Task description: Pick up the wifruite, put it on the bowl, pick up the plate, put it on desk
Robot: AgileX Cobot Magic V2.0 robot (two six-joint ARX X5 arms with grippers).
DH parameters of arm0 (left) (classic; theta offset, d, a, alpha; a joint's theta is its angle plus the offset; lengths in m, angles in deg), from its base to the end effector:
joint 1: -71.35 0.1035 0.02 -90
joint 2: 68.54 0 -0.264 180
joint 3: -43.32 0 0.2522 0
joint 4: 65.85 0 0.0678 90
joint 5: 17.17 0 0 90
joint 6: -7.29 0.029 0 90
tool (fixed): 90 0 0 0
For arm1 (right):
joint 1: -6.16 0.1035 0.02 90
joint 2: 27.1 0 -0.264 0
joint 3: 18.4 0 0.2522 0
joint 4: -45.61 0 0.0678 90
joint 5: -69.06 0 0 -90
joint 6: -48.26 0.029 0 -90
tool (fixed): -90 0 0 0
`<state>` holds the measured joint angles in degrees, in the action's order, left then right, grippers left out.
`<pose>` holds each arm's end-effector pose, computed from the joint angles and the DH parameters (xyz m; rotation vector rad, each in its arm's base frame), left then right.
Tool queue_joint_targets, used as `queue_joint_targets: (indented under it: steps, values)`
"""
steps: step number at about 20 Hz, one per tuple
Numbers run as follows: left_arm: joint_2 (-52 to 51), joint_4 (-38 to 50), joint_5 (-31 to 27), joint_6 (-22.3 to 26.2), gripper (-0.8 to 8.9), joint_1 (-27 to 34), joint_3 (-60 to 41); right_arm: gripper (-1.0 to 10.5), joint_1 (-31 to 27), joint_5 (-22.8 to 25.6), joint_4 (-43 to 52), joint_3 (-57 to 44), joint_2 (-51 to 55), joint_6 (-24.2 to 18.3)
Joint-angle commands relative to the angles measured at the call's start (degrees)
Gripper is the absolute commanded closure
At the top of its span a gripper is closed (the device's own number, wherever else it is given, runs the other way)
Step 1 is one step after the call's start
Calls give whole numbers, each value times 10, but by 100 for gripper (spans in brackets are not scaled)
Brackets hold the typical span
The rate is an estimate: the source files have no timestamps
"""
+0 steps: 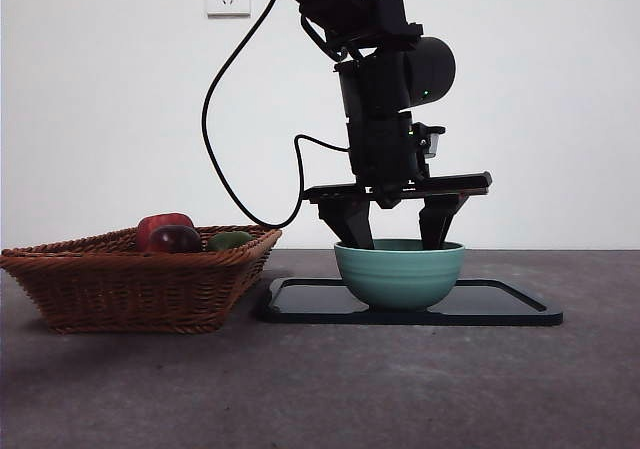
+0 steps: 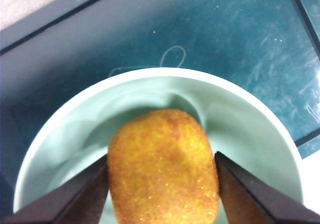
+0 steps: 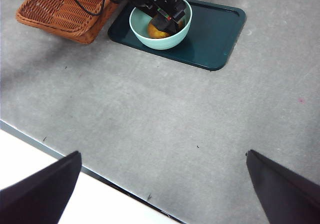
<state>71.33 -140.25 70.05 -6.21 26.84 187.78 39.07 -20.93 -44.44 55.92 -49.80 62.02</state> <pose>0.3623 -0.3542 0.2030 0.2970 1.1955 -0.4922 0.0074 0.0048 0.3429 0.0328 0.7122 0.4695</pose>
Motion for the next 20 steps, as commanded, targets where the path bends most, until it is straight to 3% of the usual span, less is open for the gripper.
queue_joint_targets:
  steps: [1,8,14,20]
  values:
    - [20,-1,1,10,537,-1,15,390,3,0,-5,5,-3,5]
    - [20,-69,1,10,536,2,126,390,3,0,-4,5,-3,5]
    - [20,-192,2,15,536,3,265,390,3,0,-4,5,-3,9]
    - [-11,-236,3,19,536,12,282,390,3,4,-4,5,-3,8]
